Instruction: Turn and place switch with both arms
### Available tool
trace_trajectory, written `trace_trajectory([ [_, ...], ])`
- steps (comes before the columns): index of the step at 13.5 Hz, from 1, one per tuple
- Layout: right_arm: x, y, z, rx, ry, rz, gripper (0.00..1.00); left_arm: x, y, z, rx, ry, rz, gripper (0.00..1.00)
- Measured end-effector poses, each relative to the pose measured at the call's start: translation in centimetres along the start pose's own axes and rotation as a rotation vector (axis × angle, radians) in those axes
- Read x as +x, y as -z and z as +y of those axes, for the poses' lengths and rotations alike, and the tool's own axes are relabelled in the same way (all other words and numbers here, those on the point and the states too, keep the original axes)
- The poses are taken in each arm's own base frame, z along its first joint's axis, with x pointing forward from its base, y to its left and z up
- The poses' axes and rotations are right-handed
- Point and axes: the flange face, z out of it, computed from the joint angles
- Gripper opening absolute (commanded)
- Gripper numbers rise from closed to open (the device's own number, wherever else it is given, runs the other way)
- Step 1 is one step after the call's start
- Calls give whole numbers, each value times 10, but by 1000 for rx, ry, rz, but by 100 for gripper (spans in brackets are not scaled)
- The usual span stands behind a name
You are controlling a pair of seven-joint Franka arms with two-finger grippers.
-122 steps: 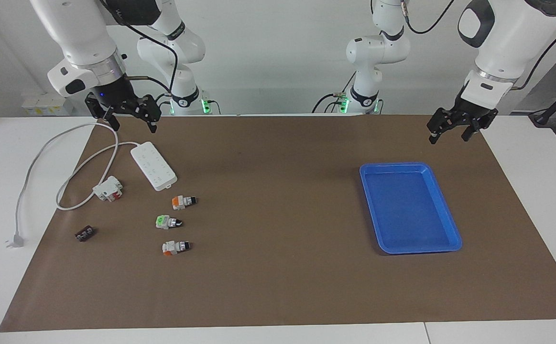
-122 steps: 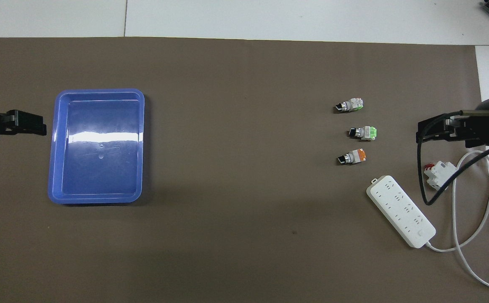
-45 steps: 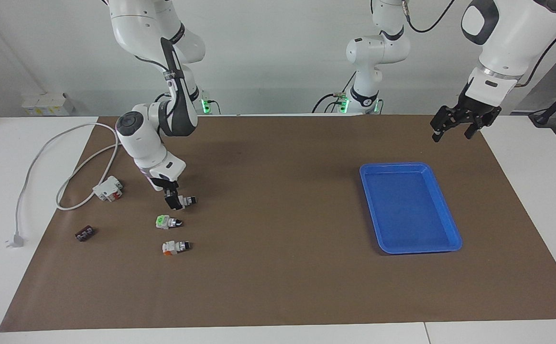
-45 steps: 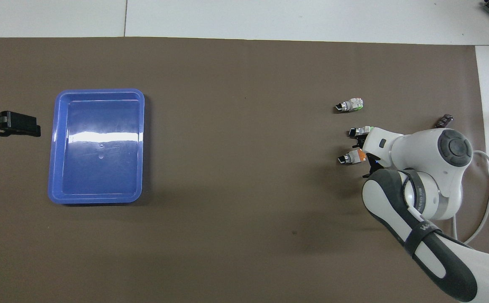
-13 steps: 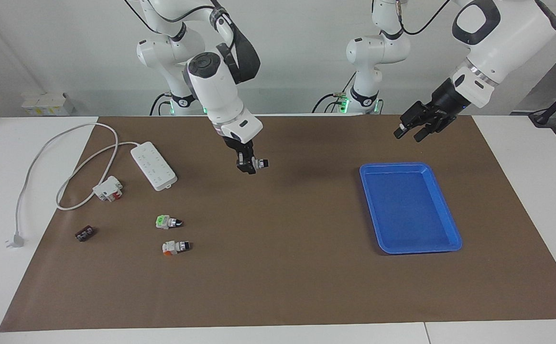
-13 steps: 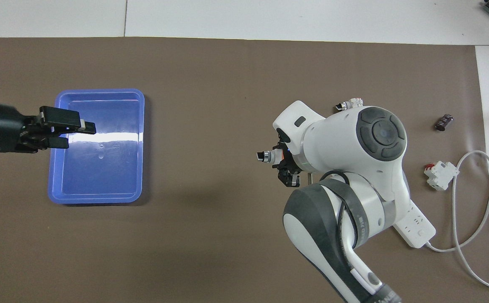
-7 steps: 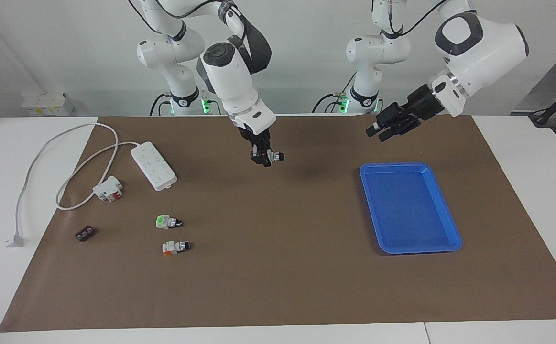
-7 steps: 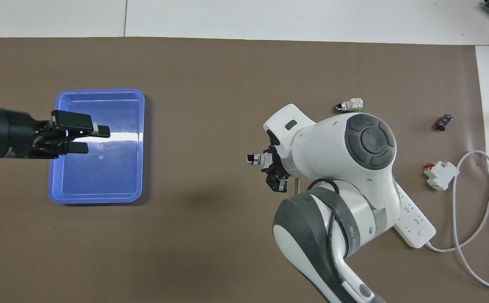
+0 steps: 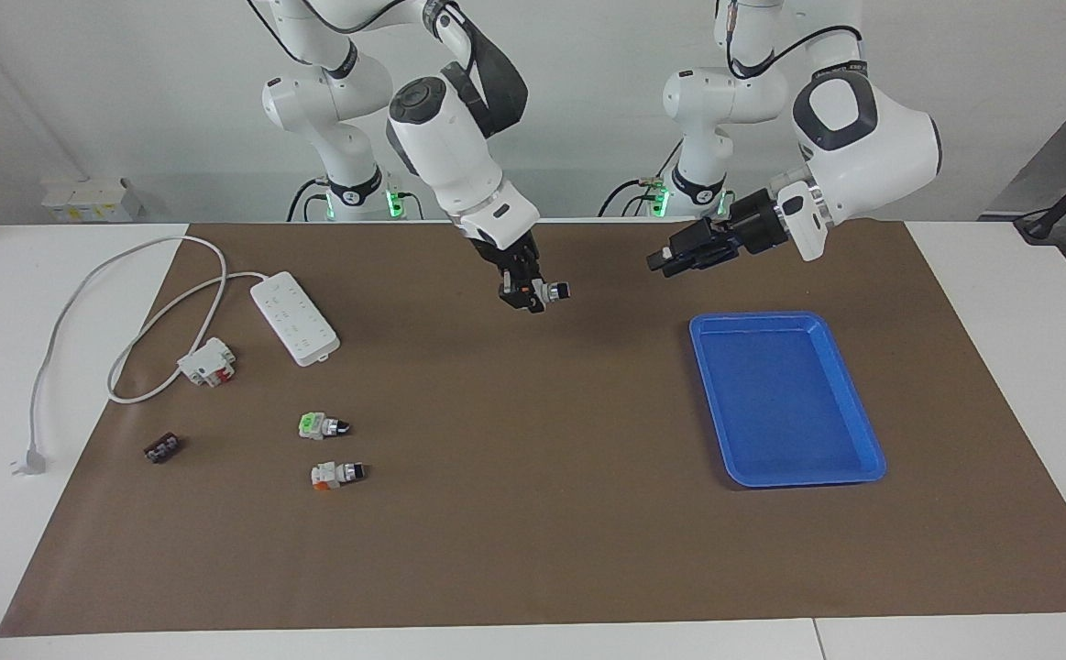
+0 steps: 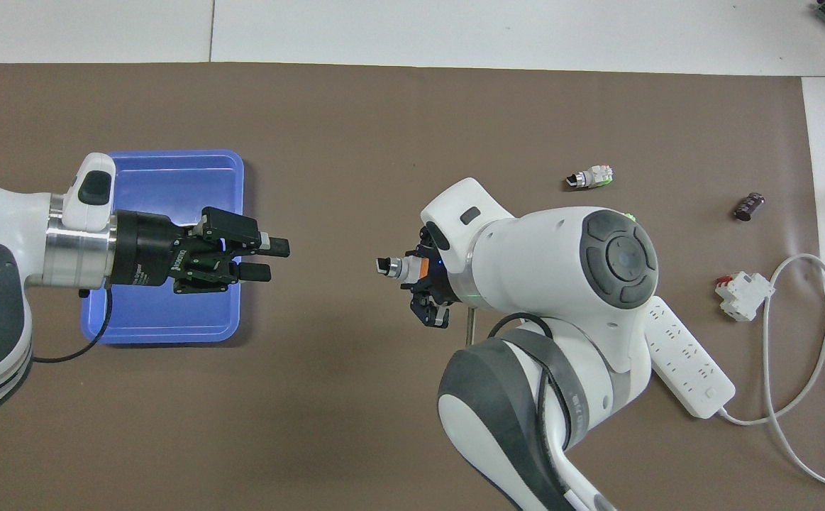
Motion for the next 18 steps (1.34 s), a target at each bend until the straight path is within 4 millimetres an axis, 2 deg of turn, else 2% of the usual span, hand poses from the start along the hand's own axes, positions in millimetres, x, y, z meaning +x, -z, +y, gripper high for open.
trace_trajectory([
  [6,17,-5,-14,24,72,50,0,-3,-25,10,-38,5,-8,47],
  [9,23,-7,-19,40,91,77,0,-3,-40,2,-60,40,-12,39],
  [14,24,-7,-20,47,111,94,0,-3,-48,-11,-61,58,-24,30],
  [18,24,-6,-20,46,112,95,0,-8,-57,-12,-62,45,-39,29],
])
